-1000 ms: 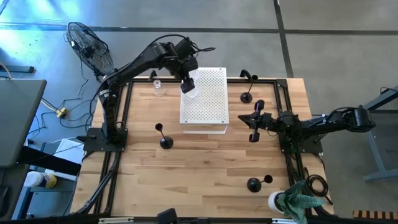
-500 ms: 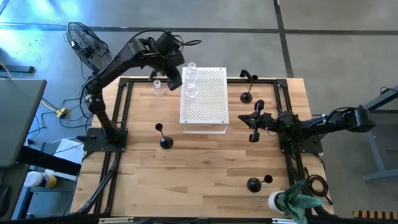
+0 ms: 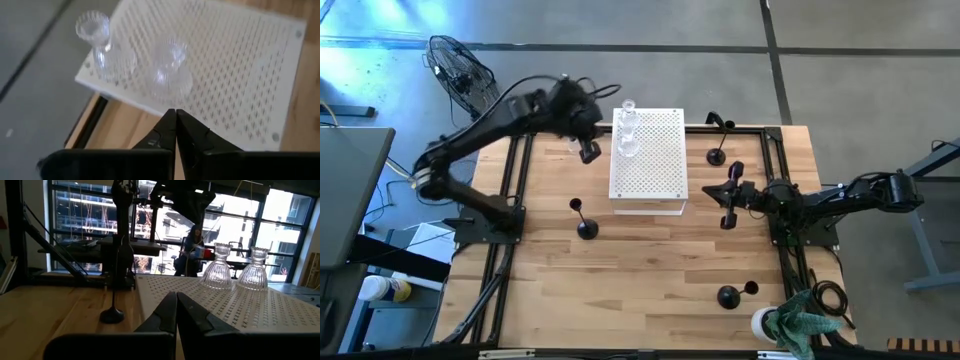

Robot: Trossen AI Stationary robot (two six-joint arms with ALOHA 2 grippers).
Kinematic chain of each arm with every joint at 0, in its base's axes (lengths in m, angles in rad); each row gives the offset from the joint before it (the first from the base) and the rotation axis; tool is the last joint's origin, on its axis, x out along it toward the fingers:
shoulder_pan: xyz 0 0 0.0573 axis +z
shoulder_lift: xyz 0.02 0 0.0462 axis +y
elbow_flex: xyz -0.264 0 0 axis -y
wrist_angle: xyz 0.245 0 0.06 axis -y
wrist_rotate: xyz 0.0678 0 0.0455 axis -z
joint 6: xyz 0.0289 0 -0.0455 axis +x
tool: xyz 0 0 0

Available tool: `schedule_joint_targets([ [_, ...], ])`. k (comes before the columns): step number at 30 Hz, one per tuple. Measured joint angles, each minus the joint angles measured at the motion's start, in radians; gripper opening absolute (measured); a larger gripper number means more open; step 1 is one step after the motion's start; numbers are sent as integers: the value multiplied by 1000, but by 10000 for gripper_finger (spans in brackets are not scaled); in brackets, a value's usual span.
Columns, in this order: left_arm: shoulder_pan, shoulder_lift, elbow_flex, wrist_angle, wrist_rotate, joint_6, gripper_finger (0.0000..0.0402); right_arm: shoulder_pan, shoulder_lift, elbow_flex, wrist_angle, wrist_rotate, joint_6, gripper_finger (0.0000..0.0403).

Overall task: Pick & Place candle stick holders
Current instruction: Put the transparent candle holder on the shelf aligned with the other transparent candle holders

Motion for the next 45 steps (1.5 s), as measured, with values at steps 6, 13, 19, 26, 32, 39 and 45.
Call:
schedule_joint_targets([
  [6,0,-245,-408,481,30,-33,14,0,0,0,-38,0,39,0],
  [13,0,-405,-690,847,-10,-145,14,0,0,0,-38,16,41,0],
  [19,34,-395,-620,681,-100,-175,5,-1,0,0,-40,27,28,0],
  [26,258,-294,-476,311,-3,-198,2,-1,0,0,-42,37,10,0],
  [32,382,-125,-423,218,86,-147,30,-1,0,2,-39,48,-10,0],
  [39,397,123,-278,143,-22,-115,102,-1,0,2,-22,50,-16,0],
  [45,410,261,-143,3,-54,-122,180,-1,0,2,-29,50,-16,0],
])
